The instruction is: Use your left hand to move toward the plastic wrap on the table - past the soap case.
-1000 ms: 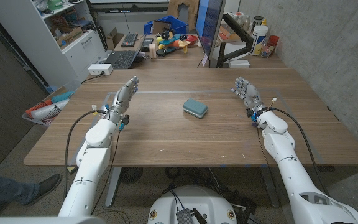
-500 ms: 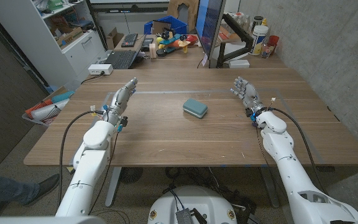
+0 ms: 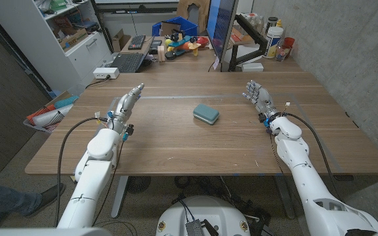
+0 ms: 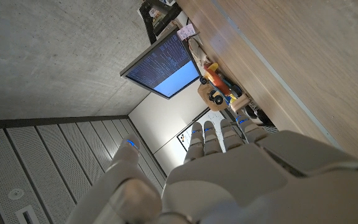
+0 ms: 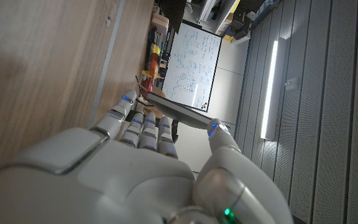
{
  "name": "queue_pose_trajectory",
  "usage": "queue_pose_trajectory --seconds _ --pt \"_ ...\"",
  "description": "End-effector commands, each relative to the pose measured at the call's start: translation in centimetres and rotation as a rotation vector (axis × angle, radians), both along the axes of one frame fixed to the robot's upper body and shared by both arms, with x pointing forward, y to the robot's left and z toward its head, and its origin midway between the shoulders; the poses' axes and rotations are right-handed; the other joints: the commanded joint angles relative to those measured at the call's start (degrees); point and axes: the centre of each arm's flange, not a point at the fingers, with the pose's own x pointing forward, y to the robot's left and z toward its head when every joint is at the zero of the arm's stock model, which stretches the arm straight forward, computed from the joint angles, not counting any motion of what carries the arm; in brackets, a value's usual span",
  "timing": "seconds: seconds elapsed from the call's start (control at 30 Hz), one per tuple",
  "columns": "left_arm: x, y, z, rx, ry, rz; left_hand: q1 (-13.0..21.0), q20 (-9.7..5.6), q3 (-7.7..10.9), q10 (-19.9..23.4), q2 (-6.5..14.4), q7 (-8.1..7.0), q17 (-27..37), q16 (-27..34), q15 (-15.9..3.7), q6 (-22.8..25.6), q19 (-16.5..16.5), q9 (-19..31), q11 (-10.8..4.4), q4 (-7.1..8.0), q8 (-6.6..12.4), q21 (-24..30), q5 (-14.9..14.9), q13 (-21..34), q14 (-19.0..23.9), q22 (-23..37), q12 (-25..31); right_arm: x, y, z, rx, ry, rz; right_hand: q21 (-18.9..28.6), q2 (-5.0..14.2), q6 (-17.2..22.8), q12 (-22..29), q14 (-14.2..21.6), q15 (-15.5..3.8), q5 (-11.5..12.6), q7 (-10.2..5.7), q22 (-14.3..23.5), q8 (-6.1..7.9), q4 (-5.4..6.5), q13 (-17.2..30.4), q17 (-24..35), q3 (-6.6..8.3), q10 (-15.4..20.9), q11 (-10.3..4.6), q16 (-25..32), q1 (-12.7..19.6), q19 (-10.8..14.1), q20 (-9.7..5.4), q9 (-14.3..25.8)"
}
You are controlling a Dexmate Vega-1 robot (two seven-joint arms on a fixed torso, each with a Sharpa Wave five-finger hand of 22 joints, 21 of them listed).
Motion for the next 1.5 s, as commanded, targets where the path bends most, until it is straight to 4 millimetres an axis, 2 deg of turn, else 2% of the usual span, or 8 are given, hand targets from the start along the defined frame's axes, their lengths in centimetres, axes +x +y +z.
queue_pose_trajectory --seconds 0.03,0.47,0.97,1.5 --pt "-0.7 0.4 -0.4 0.042 0.024 0.103 0.84 0.48 0.15 0.07 -0.02 0.14 0.16 0.22 0.04 0.76 -0.32 0.22 -0.11 -0.42 0.39 -0.23 -0.02 0.24 0.17 0.27 0.27 0.4 -0.2 0.1 0.000 0.003 0.007 0.30 0.48 0.38 -0.29 0.35 -0.01 0.41 0.19 0.30 -0.27 -0.08 0.32 -0.07 -0.40 0.48 0.08 0.21 0.21 -0.05 0.34 0.14" --pt "-1.2 0.1 -0.5 0.072 0.028 0.141 1.13 0.54 0.16 0.18 0.06 0.10 0.15 0.23 0.05 0.97 -0.50 0.23 -0.19 -0.67 0.41 -0.44 -0.06 0.25 0.25 0.27 0.31 0.1 -0.5 1.2 -0.022 -0.010 0.006 0.30 0.56 0.40 -0.31 0.34 -0.03 0.42 0.17 0.30 -0.31 -0.12 0.33 -0.19 -0.60 0.54 0.00 0.21 0.22 -0.08 0.35 0.14" --pt "-2.1 0.2 -0.1 0.106 0.024 0.182 1.49 0.76 0.16 0.17 0.14 0.07 0.15 0.21 0.03 1.07 -0.58 0.24 -0.34 -0.99 0.36 -0.61 -0.12 0.25 0.26 0.28 0.31 0.0 -1.6 1.5 -0.020 -0.017 -0.007 0.31 0.69 0.42 -0.36 0.33 -0.06 0.44 0.19 0.30 -0.36 -0.15 0.33 -0.32 -0.81 0.53 -0.03 0.23 0.24 -0.10 0.37 0.14" --pt "-3.3 0.8 0.1 0.163 0.034 0.208 1.76 0.90 0.12 0.17 0.19 0.07 0.14 0.19 0.10 1.12 -0.57 0.25 -0.21 -1.25 0.31 -0.72 -0.20 0.25 0.26 0.28 0.31 -0.2 -1.2 1.1 -0.016 -0.026 -0.010 0.31 0.77 0.45 -0.39 0.27 -0.05 0.45 0.13 0.30 -0.39 -0.22 0.33 -0.47 -1.02 0.56 0.07 0.21 0.29 -0.11 0.36 0.14"
